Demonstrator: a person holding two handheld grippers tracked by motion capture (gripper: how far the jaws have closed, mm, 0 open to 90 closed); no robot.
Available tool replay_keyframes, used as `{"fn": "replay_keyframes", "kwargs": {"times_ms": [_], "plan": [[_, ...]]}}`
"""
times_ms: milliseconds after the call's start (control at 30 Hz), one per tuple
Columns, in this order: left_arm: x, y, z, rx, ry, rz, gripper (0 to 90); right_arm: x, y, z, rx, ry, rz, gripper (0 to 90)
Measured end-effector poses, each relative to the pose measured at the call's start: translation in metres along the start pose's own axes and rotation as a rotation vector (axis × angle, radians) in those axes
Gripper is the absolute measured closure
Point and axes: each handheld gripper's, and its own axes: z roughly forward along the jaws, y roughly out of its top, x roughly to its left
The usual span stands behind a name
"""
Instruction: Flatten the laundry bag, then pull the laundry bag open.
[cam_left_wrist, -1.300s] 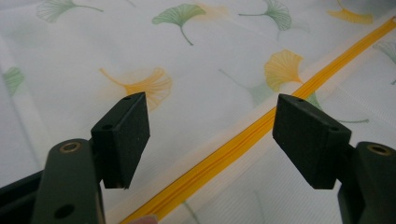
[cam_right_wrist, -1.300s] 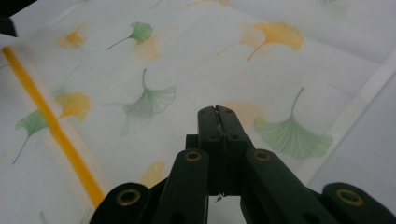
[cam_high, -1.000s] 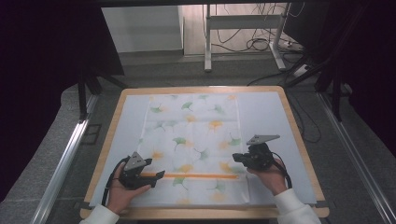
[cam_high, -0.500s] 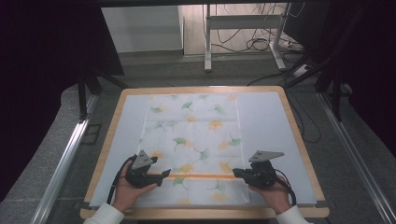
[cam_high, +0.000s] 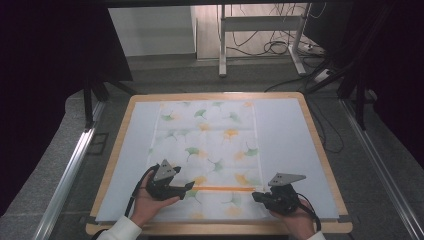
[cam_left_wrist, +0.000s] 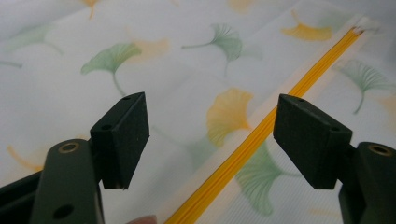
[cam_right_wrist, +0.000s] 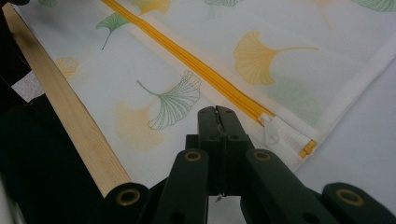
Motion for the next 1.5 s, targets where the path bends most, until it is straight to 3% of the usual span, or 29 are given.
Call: {"fn": "replay_keyframes", "kwargs": {"times_ms": [233, 533, 1000, 1500], "plan": [[-0.017, 0.018, 0.017, 0.014, -0.041, 0.056, 27.9, -0.001, -0.005, -0.002, 0.009, -0.006, 0.007, 89.1], [-0.035, 0.035, 0.038, 0.012, -0.092, 0.094, 27.8, -0.001, -0.008, 0.0, 0.03, -0.017, 0.001, 89.1], [-0.048, 0.05, 0.061, 0.018, -0.141, 0.107, 27.8, -0.001, -0.01, 0.0, 0.031, -0.025, 0.014, 89.1], [-0.064, 0.068, 0.081, 0.032, -0.205, 0.153, 31.2, 0.0, -0.014, -0.002, 0.041, -0.036, 0.028, 89.1]]}}
